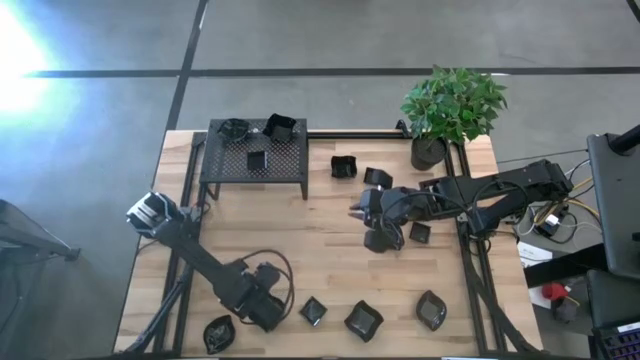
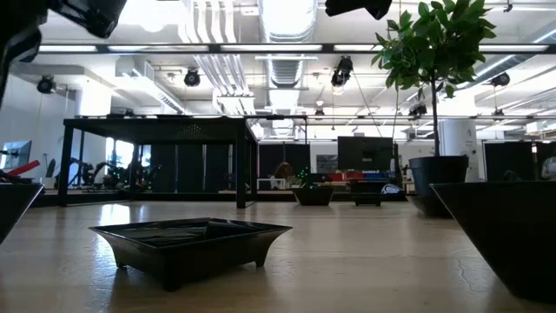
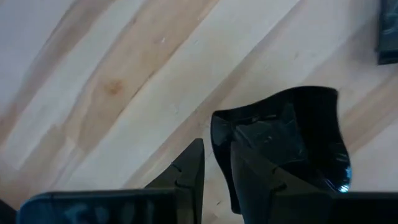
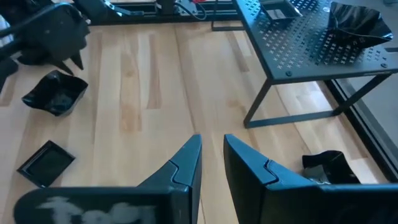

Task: Pick & Place Mini shaped plates
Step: Stack the distorted square plate on top of the distorted square plate on the shelf

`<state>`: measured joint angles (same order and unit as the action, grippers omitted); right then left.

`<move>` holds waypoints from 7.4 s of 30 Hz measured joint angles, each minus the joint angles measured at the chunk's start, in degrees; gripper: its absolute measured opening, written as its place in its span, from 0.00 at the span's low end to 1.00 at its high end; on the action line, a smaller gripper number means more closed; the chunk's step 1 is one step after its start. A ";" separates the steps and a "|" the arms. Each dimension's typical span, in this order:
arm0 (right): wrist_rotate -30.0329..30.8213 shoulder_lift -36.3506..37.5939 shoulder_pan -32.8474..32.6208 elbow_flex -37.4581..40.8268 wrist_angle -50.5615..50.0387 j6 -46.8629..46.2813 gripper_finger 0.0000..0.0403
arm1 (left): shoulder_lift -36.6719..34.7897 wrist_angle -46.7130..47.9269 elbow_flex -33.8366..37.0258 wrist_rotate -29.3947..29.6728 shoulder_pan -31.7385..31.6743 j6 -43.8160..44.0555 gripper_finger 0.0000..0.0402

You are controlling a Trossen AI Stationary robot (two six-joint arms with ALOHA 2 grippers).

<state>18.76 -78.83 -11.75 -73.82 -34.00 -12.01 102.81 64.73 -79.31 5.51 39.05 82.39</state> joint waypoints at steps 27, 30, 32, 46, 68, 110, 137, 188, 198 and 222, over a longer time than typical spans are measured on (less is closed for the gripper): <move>-4.26 0.00 0.00 0.00 -0.07 2.16 0.16 | 1.81 -7.15 4.90 -0.08 1.18 7.63 0.18; -4.25 0.00 0.00 0.00 -0.04 2.16 0.16 | 1.81 -7.42 5.16 -0.10 1.18 7.65 0.18; -4.24 0.00 0.00 0.00 -0.04 2.16 0.16 | 1.81 -7.29 5.93 -0.10 1.18 7.74 0.18; -4.06 0.00 0.00 0.00 0.05 2.07 0.16 | 1.81 -13.08 8.52 -1.19 1.18 4.36 0.16; -4.09 0.00 0.00 0.00 0.13 1.95 0.16 | -4.38 -14.72 7.97 2.25 1.13 -1.11 0.00; 2.67 -11.18 -0.22 -1.15 27.37 31.81 0.16 | -27.06 -6.71 8.37 61.66 -10.58 -33.35 0.00; 14.45 -20.76 -0.15 -9.51 27.05 33.19 0.31 | -23.65 -9.33 8.39 65.15 -11.22 -36.17 0.00; 17.33 -20.13 0.76 -9.26 25.23 27.53 0.02 | -24.80 -20.17 7.27 59.62 -11.18 -45.54 0.19; 18.30 -16.07 3.31 -9.31 20.94 26.23 0.02 | -29.29 -19.54 5.49 54.96 -11.09 -49.37 0.19; -12.79 -18.02 32.04 -9.35 30.83 13.67 0.02 | -37.99 -17.07 5.49 58.79 -11.06 -58.75 0.19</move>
<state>5.97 -96.85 20.29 -83.18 -3.17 1.66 64.82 47.66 -73.82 64.30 27.99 23.64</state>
